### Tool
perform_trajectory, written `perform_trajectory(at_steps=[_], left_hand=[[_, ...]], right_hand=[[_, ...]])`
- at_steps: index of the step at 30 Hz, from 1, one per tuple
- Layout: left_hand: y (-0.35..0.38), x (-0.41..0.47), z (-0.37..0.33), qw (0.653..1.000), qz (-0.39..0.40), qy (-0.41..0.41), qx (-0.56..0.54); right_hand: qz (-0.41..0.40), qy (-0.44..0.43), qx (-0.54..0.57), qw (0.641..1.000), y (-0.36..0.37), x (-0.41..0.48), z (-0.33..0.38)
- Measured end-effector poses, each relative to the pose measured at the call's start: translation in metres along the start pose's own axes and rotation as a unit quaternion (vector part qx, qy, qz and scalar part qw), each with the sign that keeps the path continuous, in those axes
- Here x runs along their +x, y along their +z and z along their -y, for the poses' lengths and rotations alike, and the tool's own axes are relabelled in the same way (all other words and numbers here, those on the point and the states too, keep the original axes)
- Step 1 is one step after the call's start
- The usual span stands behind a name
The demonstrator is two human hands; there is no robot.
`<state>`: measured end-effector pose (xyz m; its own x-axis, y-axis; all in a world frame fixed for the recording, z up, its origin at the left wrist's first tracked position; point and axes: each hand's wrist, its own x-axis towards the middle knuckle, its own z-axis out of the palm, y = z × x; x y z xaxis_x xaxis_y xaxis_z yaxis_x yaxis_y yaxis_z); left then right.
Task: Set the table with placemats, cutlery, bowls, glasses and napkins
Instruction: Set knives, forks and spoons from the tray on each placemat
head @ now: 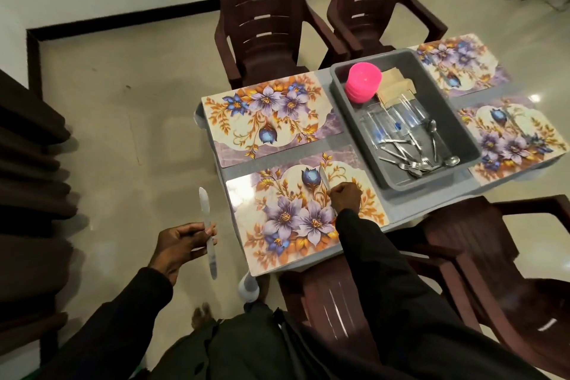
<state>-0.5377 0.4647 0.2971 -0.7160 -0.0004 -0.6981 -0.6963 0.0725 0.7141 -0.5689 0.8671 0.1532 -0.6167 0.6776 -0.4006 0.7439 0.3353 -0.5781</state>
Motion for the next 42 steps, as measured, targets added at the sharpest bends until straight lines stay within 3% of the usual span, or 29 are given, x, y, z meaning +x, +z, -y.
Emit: perform_trajectory(at_steps=[10,36,42], left_hand=[[0.012,0.007,-0.006,1.000,0.012,0.004,0.003],[-0.008,0.010,-0.015,0.999,0.012,0.020,-0.028],[-0.019,0.018,-0.021,0.998,0.030,0.005,-0.058]], right_hand=[[-0.011,-0.047,0.006,0.999,0.002,0.003,-0.006],[-0.011,-0.049,-0.026,0.998,0.003,0.002,-0.006],[-0.063,-0.047,0.043,0.996,0.004,-0.022,0.015]])
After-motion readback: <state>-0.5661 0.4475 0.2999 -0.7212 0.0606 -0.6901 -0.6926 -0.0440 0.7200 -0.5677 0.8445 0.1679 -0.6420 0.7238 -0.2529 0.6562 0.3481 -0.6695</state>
